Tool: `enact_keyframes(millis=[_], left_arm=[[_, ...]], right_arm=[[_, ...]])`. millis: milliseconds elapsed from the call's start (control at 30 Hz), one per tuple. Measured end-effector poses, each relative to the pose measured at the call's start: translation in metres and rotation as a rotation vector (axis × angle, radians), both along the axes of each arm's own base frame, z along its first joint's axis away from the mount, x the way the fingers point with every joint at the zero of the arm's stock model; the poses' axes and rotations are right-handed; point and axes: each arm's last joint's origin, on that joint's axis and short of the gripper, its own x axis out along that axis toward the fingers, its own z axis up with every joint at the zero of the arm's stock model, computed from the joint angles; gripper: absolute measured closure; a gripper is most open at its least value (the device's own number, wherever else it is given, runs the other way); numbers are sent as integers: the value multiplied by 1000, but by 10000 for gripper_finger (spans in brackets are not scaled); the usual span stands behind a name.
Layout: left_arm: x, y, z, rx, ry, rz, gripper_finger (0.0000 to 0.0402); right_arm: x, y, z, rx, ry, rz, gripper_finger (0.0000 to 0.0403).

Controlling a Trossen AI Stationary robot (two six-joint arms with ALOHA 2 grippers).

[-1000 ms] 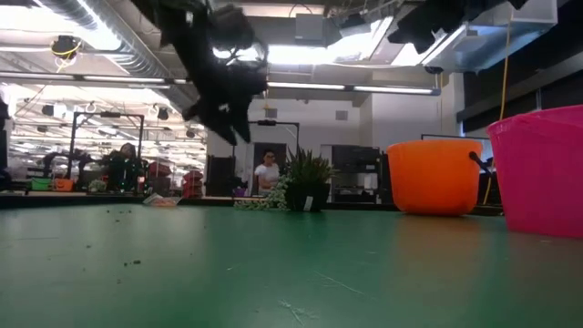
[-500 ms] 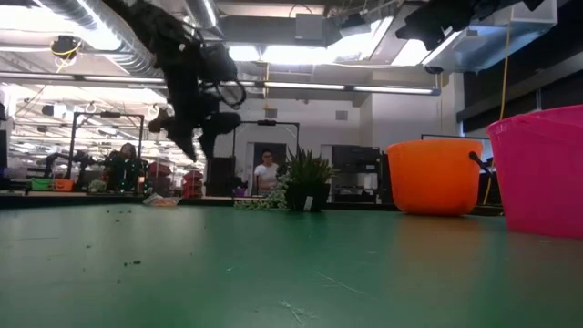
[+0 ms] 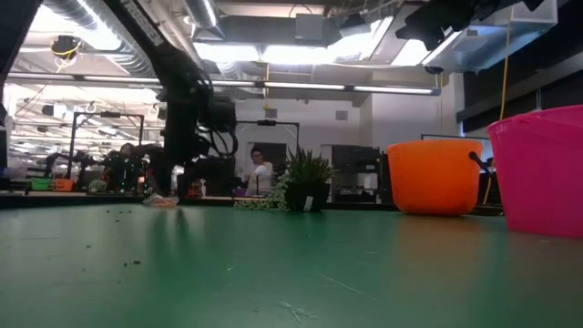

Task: Sort candy
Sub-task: Put the orange candy into the pink bucket

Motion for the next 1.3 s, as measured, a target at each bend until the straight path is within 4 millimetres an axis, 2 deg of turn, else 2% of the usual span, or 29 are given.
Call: enact_keyframes(millis=[100, 267, 367, 500, 567, 700, 800, 933, 1067, 1133, 1200, 1300], left_arm=[[-2, 4, -11, -29, 38, 0, 239], [-4, 10, -17, -46, 51, 4, 254], [-5, 11, -17, -72, 47, -29, 290], [-5, 10, -18, -84, 59, -56, 373], [-4, 9, -18, -85, 63, -63, 392], [2, 0, -5, -132, 102, -132, 400], [17, -14, 28, -102, 76, -211, 401], [36, -53, 74, -22, -33, -352, 401], [59, -115, 123, 122, -310, -547, 401], [68, -150, 140, 187, -445, -634, 401], [75, -187, 154, 253, -552, -733, 401], [81, -234, 165, 343, -669, -838, 401]], right_arm=[[0, 0, 0, 1, 0, 0, 226], [0, 0, 0, 16, 2, -5, 226], [0, 0, 0, 18, 2, -5, 226], [0, 0, 0, 19, 2, -5, 226], [0, 0, 0, 19, 2, -5, 226], [0, 0, 0, 18, 0, -5, 226], [0, 0, 0, 18, 0, -5, 226], [0, 0, 0, 21, 3, -5, 226], [5, -1, -10, 26, -46, -9, 226], [4, 2, -18, -16, -132, 0, 226], [1, 9, -23, -74, -289, 16, 226], [-8, 19, -35, -97, -507, -5, 226]])
